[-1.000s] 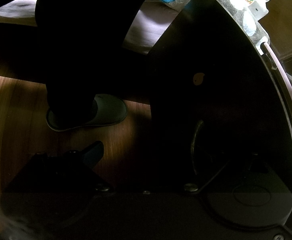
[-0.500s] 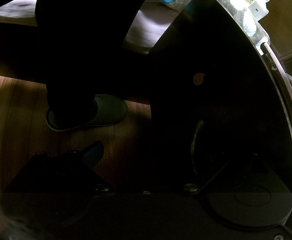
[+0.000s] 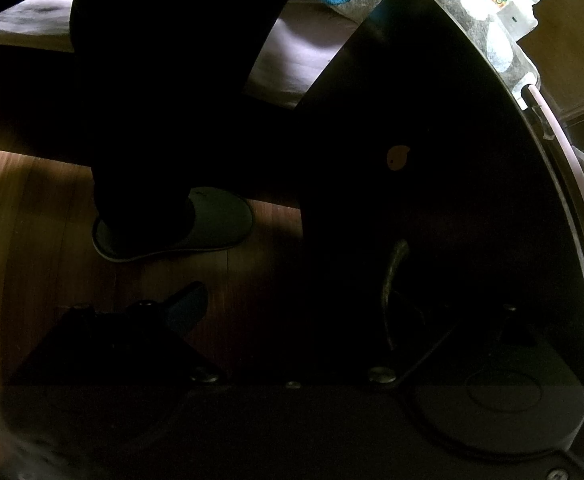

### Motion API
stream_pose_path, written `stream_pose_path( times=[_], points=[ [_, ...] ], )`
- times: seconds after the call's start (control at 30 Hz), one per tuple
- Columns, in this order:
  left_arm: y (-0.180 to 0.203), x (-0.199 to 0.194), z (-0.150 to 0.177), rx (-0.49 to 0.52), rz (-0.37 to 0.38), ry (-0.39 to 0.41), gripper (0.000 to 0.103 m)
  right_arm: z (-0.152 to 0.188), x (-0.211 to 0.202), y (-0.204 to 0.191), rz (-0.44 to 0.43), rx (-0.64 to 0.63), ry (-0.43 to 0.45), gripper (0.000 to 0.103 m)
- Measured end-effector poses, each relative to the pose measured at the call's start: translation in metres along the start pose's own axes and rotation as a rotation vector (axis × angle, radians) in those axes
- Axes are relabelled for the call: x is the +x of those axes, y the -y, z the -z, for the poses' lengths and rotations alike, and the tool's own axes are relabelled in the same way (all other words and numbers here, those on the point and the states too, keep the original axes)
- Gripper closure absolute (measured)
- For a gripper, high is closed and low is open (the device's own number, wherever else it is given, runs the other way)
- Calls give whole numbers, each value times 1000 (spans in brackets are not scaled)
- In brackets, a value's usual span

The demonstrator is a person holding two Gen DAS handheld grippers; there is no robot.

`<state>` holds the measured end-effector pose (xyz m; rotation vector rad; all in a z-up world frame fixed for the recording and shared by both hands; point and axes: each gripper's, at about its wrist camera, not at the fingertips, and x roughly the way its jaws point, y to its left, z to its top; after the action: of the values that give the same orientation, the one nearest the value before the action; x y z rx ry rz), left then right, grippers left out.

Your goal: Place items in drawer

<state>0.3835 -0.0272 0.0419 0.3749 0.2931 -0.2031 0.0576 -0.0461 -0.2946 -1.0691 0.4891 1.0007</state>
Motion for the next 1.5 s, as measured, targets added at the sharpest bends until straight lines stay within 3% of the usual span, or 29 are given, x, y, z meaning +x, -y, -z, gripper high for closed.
stream_pose_path(
  times=[0.17, 0.37, 0.5, 0.63, 0.77, 1.0, 1.5],
  points=[
    [6, -18, 6, -21, 43, -10, 103, 0, 0, 0, 0, 0, 0, 7],
    [26, -39, 37, -28, 161, -88, 103, 0, 0, 0, 0, 2, -1, 7],
    [40, -41, 70, -34, 207, -170, 103, 0, 0, 0, 1, 3, -2, 7],
    [55, -25, 110, -38, 233, -306, 103, 0, 0, -1, 1, 3, -2, 7],
    [67, -4, 153, -54, 213, -439, 103, 1, 0, 0, 0, -2, 0, 6],
    [79, 25, 195, -92, 161, -586, 103, 0, 1, 0, 0, -5, 2, 6],
    [77, 38, 218, -91, 97, -662, 100, 0, 2, 0, 1, -5, 3, 6]
  ],
)
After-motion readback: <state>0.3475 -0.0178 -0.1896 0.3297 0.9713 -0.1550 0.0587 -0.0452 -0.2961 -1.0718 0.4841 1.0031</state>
